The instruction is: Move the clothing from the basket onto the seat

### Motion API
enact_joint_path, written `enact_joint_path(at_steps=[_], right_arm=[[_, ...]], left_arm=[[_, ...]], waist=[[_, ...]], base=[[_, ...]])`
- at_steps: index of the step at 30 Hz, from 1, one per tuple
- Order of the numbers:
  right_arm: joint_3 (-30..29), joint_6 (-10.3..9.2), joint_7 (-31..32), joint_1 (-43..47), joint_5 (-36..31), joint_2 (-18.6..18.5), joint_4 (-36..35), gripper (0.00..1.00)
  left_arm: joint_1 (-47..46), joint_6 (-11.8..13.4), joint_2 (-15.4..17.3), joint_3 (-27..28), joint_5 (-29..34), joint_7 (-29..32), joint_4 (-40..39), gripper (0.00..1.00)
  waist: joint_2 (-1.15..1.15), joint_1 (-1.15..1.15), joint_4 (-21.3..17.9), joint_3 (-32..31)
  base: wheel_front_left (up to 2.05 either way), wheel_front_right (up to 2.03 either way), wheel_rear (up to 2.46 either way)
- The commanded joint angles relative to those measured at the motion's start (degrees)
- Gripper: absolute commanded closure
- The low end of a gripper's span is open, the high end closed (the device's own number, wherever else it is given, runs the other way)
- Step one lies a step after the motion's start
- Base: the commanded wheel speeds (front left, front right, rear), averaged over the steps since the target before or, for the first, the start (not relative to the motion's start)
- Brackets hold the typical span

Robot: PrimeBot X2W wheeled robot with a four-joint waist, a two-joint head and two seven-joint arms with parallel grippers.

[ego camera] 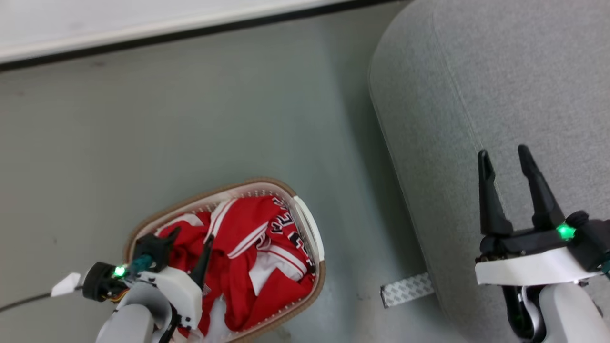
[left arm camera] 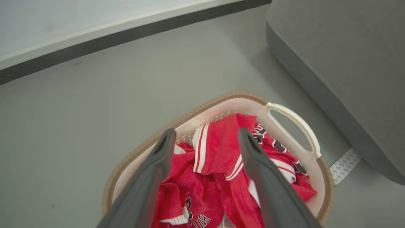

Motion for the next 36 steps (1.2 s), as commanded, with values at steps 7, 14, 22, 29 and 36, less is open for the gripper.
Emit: enact_joint_path(at_steps=[7,14,22,29,36], right_arm=[[-1.88,-0.12,0.00,-3.68,1.57,-0.17,-1.97,0.00],[-1.77,-0.12,0.00,-6.24,4.08,-0.13,-4.66,0.00],[0.17,-0.11,0.00,-7.43,6.97,-0.11,-6.28,0.00],[2.28,-0.12,0.00,-7.55,8.37,-0.13,-6.65,0.00],[2.25,-0.12,0.00,-8.28,7.75,-0.13,-5.79,0.00]], left_arm=[[-6.46,0.08,2.82,-7.25,-2.22,6.09,10.52,0.00],[-12.23,0.08,6.48,-13.24,-2.95,9.18,18.16,0.00],[-18.87,0.08,9.53,-18.63,-2.71,10.56,23.57,0.00],[-22.41,0.07,9.52,-21.12,-3.14,11.07,27.41,0.17],[-23.52,0.06,7.85,-22.59,-4.25,8.57,30.05,1.00]], waist=[[0.00,-0.01,-2.92,7.66],[0.00,-0.01,-5.41,13.53],[0.00,-0.01,-7.61,18.84],[0.00,-0.01,-8.79,21.25],[0.00,-0.01,-7.46,20.56]], base=[[0.00,0.00,0.00],[0.00,0.00,0.00],[0.00,0.00,0.00],[0.00,0.00,0.00],[0.00,0.00,0.00]])
